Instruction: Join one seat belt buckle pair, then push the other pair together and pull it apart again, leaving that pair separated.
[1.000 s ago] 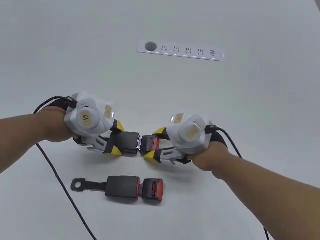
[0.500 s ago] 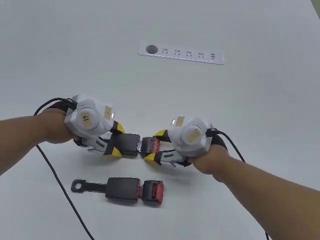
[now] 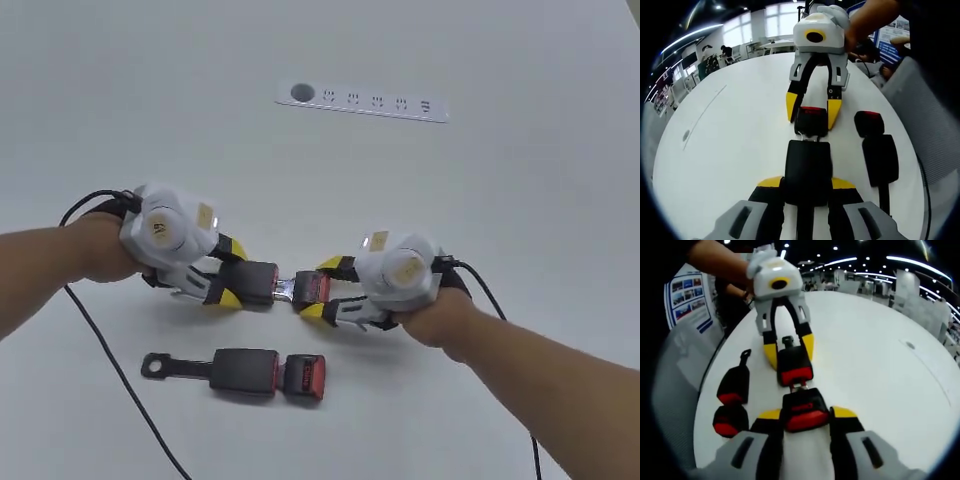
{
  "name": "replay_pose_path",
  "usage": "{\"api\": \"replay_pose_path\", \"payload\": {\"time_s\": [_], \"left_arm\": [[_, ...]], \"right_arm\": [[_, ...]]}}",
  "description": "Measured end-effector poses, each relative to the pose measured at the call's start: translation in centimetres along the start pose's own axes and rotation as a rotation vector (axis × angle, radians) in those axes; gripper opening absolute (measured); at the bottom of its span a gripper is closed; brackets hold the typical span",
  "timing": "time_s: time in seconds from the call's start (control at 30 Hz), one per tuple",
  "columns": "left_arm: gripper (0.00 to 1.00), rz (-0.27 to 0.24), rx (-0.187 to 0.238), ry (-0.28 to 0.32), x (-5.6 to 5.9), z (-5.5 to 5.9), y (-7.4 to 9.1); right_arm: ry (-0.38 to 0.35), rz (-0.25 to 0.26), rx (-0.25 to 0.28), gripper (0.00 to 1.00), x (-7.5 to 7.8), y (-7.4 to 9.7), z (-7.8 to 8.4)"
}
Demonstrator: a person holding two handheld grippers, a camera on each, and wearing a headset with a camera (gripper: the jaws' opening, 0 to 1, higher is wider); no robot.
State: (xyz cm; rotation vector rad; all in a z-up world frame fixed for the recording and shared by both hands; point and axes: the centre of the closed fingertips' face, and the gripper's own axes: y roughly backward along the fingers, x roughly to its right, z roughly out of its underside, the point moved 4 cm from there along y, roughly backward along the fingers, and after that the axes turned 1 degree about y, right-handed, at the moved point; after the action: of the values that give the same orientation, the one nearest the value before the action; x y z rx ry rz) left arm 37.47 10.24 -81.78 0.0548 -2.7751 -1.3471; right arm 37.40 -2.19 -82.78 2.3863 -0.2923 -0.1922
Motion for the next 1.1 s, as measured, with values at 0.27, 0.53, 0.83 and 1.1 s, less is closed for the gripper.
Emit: {"api": "replay_pose_path", "payload": {"time_s": [0.27,0.53,0.83,1.1], "left_arm": [[0.34,-0.006,0.032,0.024,0.1,0.1,0.0],[0.35,-0.013,0.068,0.052,0.1,0.3,0.1],[0.35,-0.018,0.081,0.065,0.1,0.3,0.2],[0.35,-0.029,0.089,0.082,0.2,0.4,0.3]], "right_arm": [[0.004,-0.001,0.009,0.36,0.4,1.3,1.2],[0.006,0.012,0.021,0.36,0.5,2.9,2.8],[-0.005,0.021,0.025,0.36,0.8,5.2,4.8],[-0.009,0.031,0.017,0.36,1.2,6.8,6.2]]}}
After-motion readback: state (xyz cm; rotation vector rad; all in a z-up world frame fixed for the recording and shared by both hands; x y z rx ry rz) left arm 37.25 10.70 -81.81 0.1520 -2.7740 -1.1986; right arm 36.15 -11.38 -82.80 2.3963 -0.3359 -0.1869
